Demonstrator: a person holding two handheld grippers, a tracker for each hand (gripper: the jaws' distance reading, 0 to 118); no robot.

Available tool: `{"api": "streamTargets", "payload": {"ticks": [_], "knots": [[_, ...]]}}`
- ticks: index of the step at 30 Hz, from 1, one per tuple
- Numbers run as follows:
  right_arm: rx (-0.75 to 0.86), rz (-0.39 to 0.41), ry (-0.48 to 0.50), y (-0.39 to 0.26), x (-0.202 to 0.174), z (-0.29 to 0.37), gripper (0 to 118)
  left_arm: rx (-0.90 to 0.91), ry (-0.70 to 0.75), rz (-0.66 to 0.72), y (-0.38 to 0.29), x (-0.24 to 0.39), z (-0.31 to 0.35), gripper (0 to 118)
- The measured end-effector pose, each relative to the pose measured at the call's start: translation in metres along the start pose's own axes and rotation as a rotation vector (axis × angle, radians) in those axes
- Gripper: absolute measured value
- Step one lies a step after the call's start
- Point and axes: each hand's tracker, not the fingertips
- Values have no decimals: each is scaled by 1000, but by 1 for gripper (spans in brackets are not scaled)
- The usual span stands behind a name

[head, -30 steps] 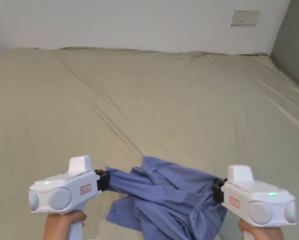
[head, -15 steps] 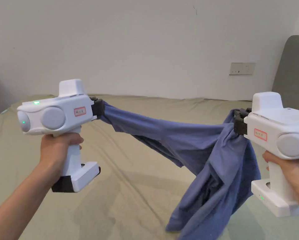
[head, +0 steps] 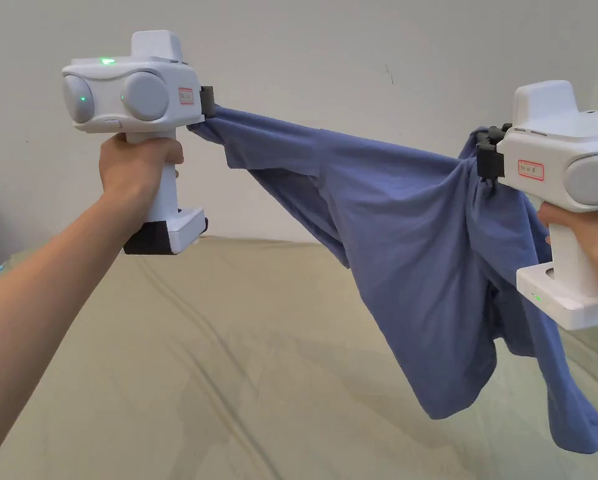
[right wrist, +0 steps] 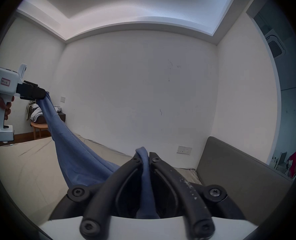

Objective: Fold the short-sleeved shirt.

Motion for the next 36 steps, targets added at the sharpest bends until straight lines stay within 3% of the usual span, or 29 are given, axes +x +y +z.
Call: {"api": "streamTargets", "payload": {"ticks": [7,15,19,25,30,36], "knots": [[-128,-77,52,-73,-17,-46,6,-124,24,-37,-88,-12,-43,1],[-373,-169,172,-219,-83,-46,6,-375,54,-28,-249,-55,-34,1],[-505,-231,246,-292,-126,1,6,-532,70,1,-339,-85,18,1],[-669,-254,337,-362,-181,108,6,-686,89,39,-430,-127,127,1],[-704,-319,380,-382,-205,187,6,-741,127,65,-450,-145,217,1],[-760,-343,405,-401,-236,256,6,-834,206,96,-469,-170,285,1]]}}
